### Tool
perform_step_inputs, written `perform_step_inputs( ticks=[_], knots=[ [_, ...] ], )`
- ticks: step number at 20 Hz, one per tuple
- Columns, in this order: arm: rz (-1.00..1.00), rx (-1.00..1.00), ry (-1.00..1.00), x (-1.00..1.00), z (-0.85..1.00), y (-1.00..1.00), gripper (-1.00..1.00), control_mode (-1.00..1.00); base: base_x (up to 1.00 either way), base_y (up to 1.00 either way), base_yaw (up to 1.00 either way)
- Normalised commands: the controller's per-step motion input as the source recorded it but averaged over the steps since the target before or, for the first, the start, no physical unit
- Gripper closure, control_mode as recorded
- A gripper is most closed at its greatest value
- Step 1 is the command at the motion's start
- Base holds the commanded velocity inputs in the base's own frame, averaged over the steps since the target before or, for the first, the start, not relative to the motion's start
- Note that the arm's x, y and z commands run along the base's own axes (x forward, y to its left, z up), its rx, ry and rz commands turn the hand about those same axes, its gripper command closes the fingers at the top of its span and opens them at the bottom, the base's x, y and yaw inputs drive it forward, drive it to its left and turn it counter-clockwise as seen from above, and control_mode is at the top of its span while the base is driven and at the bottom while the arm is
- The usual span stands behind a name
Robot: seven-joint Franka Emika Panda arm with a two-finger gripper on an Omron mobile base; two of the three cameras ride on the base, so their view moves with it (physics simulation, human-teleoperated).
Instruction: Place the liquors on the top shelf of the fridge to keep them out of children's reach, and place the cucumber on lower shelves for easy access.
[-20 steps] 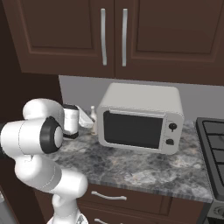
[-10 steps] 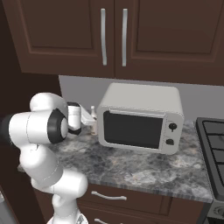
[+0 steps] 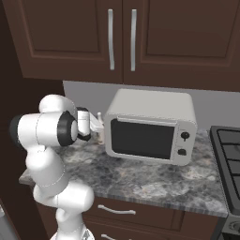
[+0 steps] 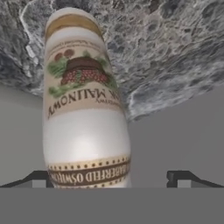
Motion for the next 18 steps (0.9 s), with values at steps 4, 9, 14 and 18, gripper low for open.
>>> perform_step_inputs(
  ticks=[4, 9, 14, 18],
  knots=[
    [0.0, 0.0, 0.0, 0.13, -0.17, 0.0, -1.0, -1.0, 0.0, 0.0, 0.0],
    [0.0, -0.01, 0.0, 0.09, -0.17, 0.0, -1.0, -1.0, 0.0, 0.0, 0.0],
    [0.0, -0.01, 0.0, 0.07, -0.17, 0.0, 1.0, -1.0, 0.0, 0.0, 0.0],
    [0.0, 0.0, 0.0, 0.0, -0.1, -0.03, 1.0, -1.0, 0.0, 0.0, 0.0]
  ],
)
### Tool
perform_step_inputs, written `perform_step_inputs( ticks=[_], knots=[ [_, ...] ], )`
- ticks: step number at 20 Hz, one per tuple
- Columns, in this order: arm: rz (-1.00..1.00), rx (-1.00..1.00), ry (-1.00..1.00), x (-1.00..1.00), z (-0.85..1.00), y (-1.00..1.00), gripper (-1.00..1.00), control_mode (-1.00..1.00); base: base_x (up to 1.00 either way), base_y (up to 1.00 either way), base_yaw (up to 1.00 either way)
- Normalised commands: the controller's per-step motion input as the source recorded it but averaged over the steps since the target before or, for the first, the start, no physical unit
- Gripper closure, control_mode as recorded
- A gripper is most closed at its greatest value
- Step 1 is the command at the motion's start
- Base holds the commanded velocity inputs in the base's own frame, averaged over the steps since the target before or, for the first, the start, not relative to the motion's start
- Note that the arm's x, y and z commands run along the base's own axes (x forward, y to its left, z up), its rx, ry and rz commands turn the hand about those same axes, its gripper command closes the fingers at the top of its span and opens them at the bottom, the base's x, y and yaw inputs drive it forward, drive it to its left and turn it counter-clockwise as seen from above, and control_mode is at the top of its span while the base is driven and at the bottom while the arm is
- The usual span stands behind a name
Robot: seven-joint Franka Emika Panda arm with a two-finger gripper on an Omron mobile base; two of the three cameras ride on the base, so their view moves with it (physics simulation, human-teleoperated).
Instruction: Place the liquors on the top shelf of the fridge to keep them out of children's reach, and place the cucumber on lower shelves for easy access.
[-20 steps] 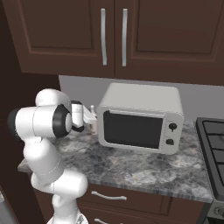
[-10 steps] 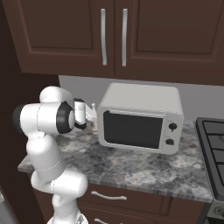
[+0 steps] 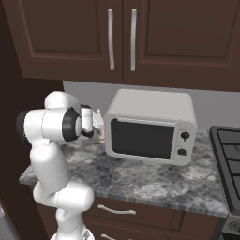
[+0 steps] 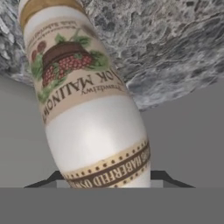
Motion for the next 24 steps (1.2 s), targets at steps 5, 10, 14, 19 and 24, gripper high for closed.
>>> perform_step_inputs(
  ticks=[5, 10, 14, 19, 24],
  knots=[
    [0.0, 0.0, -0.03, -0.31, 0.0, -0.06, 1.0, -1.0, 0.0, 0.0, 0.0],
    [0.0, 0.0, -0.08, -0.64, 0.0, 0.0, 1.0, -1.0, 0.0, 0.0, 0.0],
    [0.0, 0.0, -0.11, -0.68, 0.21, 0.03, 1.0, -1.0, 0.0, 0.0, 0.0],
    [0.0, 0.02, -0.09, -0.59, 0.46, 0.0, 1.0, -1.0, 0.0, 0.0, 0.0],
    [0.02, 0.12, 0.0, -0.53, 0.65, 0.0, 1.0, -1.0, 0.0, 0.0, 0.0]
  ],
)
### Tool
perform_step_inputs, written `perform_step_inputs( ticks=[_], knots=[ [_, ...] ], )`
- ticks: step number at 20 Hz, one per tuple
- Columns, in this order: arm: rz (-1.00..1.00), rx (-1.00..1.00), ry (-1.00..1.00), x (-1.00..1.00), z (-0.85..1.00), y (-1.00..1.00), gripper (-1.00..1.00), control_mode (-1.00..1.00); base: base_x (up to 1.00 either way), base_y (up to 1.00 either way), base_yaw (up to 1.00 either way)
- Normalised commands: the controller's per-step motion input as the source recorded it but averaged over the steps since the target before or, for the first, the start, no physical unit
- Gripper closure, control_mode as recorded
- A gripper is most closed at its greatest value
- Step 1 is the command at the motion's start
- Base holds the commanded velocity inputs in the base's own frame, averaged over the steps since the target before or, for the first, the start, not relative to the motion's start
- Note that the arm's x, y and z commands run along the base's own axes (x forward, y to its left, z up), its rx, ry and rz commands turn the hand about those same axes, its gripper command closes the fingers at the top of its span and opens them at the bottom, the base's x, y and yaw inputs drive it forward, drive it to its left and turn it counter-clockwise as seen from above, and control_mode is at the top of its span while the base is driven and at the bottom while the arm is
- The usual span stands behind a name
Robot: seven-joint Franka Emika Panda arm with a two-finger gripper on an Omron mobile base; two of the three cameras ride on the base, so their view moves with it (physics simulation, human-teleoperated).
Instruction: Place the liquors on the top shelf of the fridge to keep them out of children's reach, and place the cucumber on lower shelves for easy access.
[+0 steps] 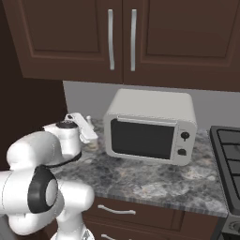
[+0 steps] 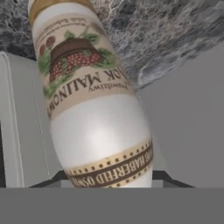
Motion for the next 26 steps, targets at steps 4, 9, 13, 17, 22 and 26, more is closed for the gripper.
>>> perform_step_inputs(
  ticks=[4, 9, 13, 17, 22, 26],
  knots=[
    [0.06, 0.12, 0.0, -0.59, 0.75, 0.0, 1.0, -1.0, 0.0, 0.0, 0.0],
    [0.07, 0.02, 0.0, -0.66, 0.64, -0.01, 1.0, -1.0, 0.0, 0.0, 0.0],
    [0.12, 0.0, 0.05, -0.87, 0.42, -0.11, 1.0, -1.0, 0.0, 0.0, 0.0],
    [0.13, 0.0, 0.09, -0.89, 0.51, -0.01, 1.0, -1.0, 0.0, 0.0, 0.0],
    [0.12, 0.0, 0.13, -0.91, 0.63, 0.0, 1.0, -1.0, 0.0, 0.0, 0.0],
    [0.09, -0.04, 0.09, -0.77, 0.47, -0.23, 1.0, -1.0, 0.0, 0.0, 0.0]
  ],
)
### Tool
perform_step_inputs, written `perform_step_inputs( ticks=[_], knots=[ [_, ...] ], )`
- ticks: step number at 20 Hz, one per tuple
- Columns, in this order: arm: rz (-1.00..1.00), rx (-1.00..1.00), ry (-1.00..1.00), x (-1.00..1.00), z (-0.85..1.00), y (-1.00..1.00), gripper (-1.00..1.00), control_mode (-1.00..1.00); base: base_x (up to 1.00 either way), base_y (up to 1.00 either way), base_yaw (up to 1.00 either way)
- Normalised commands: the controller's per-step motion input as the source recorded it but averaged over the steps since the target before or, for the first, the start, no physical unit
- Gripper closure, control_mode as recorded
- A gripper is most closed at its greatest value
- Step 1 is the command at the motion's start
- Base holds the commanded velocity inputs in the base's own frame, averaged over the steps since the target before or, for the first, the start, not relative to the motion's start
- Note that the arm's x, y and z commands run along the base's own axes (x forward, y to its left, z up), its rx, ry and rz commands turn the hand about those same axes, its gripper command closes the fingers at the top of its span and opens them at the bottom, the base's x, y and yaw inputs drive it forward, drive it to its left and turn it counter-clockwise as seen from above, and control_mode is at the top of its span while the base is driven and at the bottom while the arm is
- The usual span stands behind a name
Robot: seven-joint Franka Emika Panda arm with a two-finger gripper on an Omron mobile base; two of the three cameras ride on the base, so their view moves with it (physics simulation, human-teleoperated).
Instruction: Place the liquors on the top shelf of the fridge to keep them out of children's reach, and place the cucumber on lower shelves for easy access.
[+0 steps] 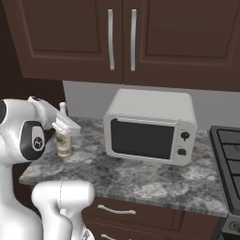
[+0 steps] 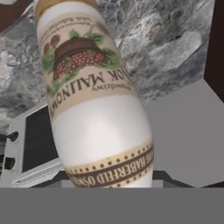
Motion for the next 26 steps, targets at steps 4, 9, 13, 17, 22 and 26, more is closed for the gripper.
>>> perform_step_inputs(
  ticks=[4, 9, 13, 17, 22, 26],
  knots=[
    [0.1, -0.04, 0.01, -0.39, 0.08, -0.45, 1.0, -1.0, 0.0, 0.0, 0.0],
    [0.14, 0.0, 0.0, -0.14, 0.05, -0.23, 1.0, -1.0, 0.0, 0.0, 0.0],
    [0.16, 0.0, 0.0, -0.32, 0.02, -0.07, 1.0, -1.0, 0.0, 0.0, 0.0],
    [0.18, 0.0, 0.0, -0.46, 0.0, -0.11, 1.0, -1.0, 0.0, 0.0, 0.0],
    [0.13, 0.0, 0.0, -0.43, 0.0, -0.01, 1.0, -1.0, 0.0, 0.0, 0.0],
    [0.1, -0.03, 0.0, -0.36, 0.06, 0.0, 1.0, -1.0, 0.0, 0.0, 0.0]
  ],
)
